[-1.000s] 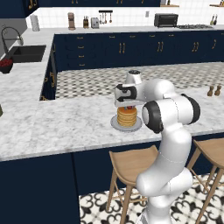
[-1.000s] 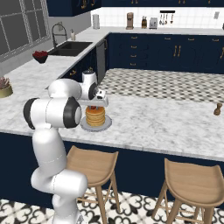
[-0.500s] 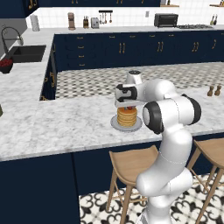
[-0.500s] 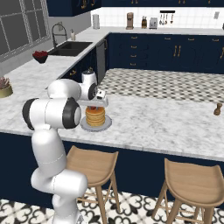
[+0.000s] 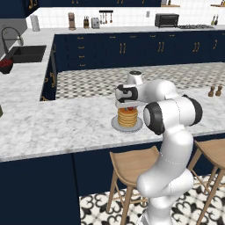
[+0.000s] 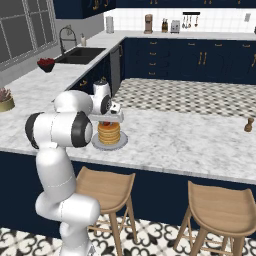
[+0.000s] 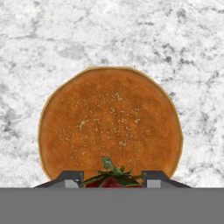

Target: Take the strawberry from the fridge and place it on top of the pancake, located on the dining counter.

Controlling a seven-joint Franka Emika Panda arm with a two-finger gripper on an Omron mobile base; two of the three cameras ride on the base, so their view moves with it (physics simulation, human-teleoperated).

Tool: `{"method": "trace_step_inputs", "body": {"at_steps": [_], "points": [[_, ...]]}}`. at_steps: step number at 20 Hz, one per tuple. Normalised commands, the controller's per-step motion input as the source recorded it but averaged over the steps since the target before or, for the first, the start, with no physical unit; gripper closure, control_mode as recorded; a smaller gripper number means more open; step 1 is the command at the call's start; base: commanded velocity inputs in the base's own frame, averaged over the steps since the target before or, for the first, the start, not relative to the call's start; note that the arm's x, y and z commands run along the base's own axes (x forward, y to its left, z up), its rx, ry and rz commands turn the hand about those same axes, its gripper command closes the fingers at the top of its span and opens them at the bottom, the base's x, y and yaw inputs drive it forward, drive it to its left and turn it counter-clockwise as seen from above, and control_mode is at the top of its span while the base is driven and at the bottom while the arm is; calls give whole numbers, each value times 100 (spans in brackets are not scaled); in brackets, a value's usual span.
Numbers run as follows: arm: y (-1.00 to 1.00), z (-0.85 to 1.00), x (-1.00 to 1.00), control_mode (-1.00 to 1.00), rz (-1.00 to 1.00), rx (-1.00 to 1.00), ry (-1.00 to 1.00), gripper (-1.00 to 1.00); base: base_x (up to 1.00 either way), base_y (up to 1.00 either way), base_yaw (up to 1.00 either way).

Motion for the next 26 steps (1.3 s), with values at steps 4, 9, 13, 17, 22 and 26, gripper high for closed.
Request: {"method": "trace_step_inputs", "body": {"at_steps": [4, 9, 13, 17, 22, 26], "points": [[0, 10, 0, -100, 0, 0, -1, -100, 0, 0, 0], [1, 34, -6, -100, 0, 0, -1, -100, 0, 0, 0], [34, 62, -73, -100, 0, 0, -15, -100, 0, 0, 0], [72, 42, -100, -100, 1, -4, -22, -100, 0, 0, 0], [90, 13, -100, -100, 3, -3, -19, -100, 0, 0, 0], [100, 0, -100, -100, 5, -8, -27, -100, 0, 0, 0]]}}
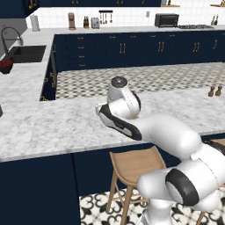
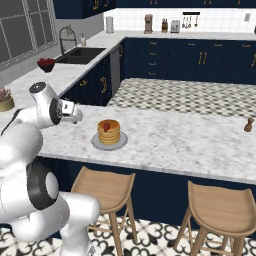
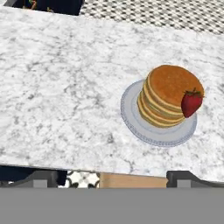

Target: Take the strawberry from the fridge and place it on top of the pancake, located on the dining counter.

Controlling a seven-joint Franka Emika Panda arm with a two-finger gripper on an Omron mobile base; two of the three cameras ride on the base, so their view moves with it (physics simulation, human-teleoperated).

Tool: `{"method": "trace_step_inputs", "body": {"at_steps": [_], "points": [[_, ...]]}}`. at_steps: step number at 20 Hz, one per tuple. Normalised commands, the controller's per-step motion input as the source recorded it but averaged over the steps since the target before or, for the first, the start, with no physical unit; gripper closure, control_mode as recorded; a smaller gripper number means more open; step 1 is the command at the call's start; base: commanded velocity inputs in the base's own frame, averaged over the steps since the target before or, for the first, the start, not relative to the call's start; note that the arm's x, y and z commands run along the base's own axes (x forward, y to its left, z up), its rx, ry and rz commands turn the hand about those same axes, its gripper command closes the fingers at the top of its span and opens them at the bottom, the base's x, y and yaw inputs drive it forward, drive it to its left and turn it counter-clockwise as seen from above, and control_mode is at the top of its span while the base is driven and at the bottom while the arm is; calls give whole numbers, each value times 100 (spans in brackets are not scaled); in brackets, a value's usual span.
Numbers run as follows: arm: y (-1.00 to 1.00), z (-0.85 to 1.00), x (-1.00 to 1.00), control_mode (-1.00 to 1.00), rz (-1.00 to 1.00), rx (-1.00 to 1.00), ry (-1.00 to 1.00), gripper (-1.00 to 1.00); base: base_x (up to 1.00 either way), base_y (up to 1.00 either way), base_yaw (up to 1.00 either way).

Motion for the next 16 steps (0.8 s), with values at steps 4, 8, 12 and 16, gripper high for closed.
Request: {"method": "trace_step_inputs", "body": {"at_steps": [4, 8, 12, 16], "points": [[100, 0, -100, -100, 4, -9, -25, -100, 0, 0, 0], [90, 0, -97, -100, 1, -8, -14, -100, 0, 0, 0], [79, 0, -47, -100, 0, -13, -1, -100, 0, 0, 0], [58, -2, -12, -100, 1, -14, 0, -100, 0, 0, 0]]}}
